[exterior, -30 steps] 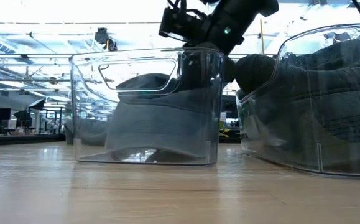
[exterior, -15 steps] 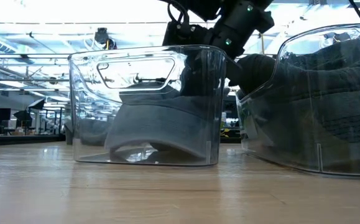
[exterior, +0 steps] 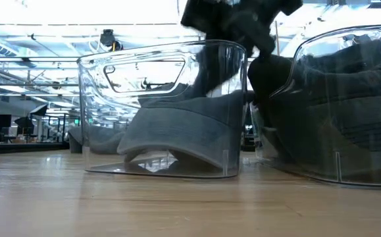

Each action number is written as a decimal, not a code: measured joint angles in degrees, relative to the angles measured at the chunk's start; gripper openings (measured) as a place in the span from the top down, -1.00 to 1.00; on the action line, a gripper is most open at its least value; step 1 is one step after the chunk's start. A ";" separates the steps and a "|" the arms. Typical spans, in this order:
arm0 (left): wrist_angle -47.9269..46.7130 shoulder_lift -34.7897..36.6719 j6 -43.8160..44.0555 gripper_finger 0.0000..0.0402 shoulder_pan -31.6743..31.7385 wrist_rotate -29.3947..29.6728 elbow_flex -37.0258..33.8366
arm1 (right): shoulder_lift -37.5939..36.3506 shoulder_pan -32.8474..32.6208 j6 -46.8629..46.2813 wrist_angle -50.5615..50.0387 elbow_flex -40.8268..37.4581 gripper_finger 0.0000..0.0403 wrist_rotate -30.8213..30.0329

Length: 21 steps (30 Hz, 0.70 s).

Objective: Pick & Place hat
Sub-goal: Put the bottom gray cap into the left transparent bin, then put the gray cap into the left transparent bin

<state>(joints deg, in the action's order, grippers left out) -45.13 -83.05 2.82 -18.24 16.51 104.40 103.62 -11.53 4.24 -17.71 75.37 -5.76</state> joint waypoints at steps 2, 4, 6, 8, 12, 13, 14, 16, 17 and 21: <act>0.01 0.00 0.01 -0.07 0.00 0.00 0.00 | -1.11 -0.43 0.66 0.22 0.00 1.00 -0.03; 0.02 0.00 -0.01 -0.07 0.00 0.00 0.00 | -1.93 -0.71 1.13 0.52 0.00 1.00 0.02; -0.02 0.00 0.01 -0.07 0.00 0.00 0.00 | -3.29 -1.01 1.39 0.07 0.00 1.00 0.02; 0.01 0.00 0.01 -0.07 0.00 0.00 0.00 | -5.02 -1.12 1.65 -0.44 0.05 1.00 0.02; 0.01 0.00 0.01 -0.07 0.00 0.00 0.00 | -9.11 -1.65 2.61 -4.30 0.04 1.00 -0.08; -0.02 0.00 0.00 -0.06 0.00 0.00 0.00 | -10.53 -1.91 2.62 -4.27 -0.37 1.00 -0.10; 0.00 0.00 0.00 -0.07 0.00 0.00 0.00 | -12.16 -2.26 2.71 -3.52 -1.34 1.00 -0.14; 0.01 0.00 0.00 -0.07 0.00 0.00 0.00 | -16.23 -3.12 3.40 -0.99 -4.71 1.00 -0.15; 0.01 0.00 0.01 -0.06 0.00 0.00 0.00 | -18.61 -3.40 3.62 0.78 -7.19 1.00 -0.13; 3.27 0.00 -1.26 -0.07 0.00 0.02 0.00 | -30.97 -4.13 2.84 8.05 -19.60 1.00 -2.65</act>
<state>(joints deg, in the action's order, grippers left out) -41.86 -83.05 1.57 -18.24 16.53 104.40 72.65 -15.66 7.08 -9.67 55.78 -8.41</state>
